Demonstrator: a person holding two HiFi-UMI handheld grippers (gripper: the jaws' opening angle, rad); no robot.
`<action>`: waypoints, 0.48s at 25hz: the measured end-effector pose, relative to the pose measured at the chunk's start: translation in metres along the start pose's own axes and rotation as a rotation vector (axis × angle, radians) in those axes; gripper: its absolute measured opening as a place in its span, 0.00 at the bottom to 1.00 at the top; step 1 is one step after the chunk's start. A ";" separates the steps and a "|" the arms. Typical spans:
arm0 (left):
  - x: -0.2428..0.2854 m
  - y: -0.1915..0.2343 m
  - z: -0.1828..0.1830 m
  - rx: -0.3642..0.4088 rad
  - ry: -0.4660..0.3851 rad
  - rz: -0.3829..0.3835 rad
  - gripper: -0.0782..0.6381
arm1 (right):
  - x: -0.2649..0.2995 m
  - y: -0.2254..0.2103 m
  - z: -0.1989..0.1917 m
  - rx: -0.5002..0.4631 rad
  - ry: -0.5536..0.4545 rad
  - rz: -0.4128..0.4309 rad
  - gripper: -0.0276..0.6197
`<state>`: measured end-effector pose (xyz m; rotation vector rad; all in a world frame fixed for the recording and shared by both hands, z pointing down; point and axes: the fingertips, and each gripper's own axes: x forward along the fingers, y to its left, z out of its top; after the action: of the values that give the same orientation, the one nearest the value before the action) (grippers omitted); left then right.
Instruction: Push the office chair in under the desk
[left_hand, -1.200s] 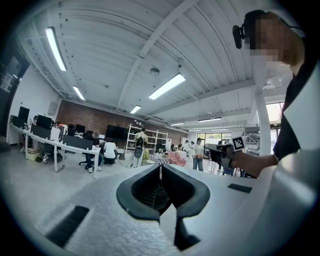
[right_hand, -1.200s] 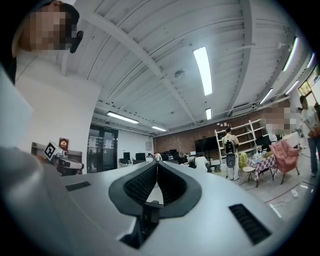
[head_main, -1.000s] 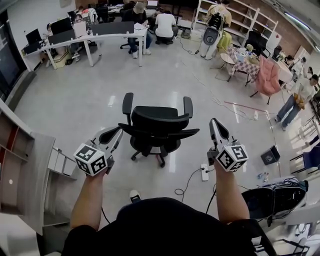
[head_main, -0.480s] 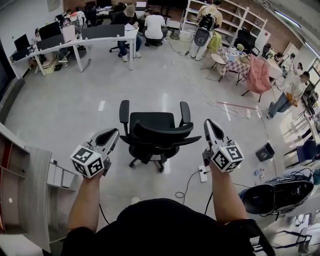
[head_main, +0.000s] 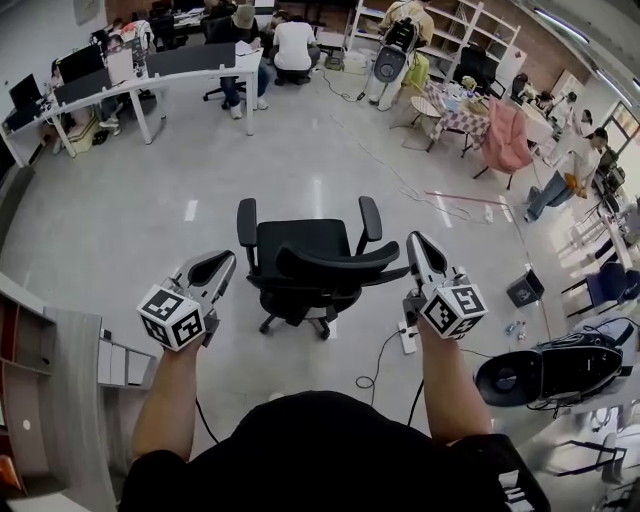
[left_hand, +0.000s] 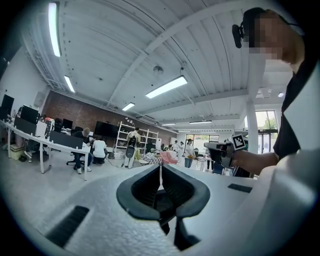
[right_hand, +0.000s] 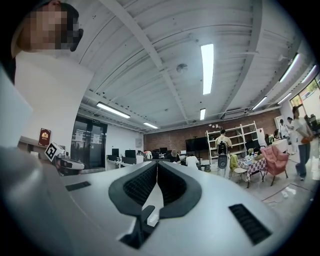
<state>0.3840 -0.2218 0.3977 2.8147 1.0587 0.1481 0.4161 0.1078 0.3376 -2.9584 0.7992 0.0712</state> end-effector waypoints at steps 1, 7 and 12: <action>0.001 0.004 0.000 -0.001 0.001 -0.003 0.15 | 0.002 0.002 0.000 -0.002 0.001 -0.005 0.06; 0.008 0.014 -0.002 -0.003 0.011 -0.028 0.15 | 0.008 0.002 -0.001 -0.006 0.007 -0.029 0.06; 0.012 0.021 -0.006 0.005 0.034 -0.033 0.15 | 0.007 -0.005 -0.001 -0.007 0.006 -0.051 0.06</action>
<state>0.4060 -0.2291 0.4075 2.8069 1.1144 0.1913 0.4253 0.1087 0.3385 -2.9846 0.7257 0.0619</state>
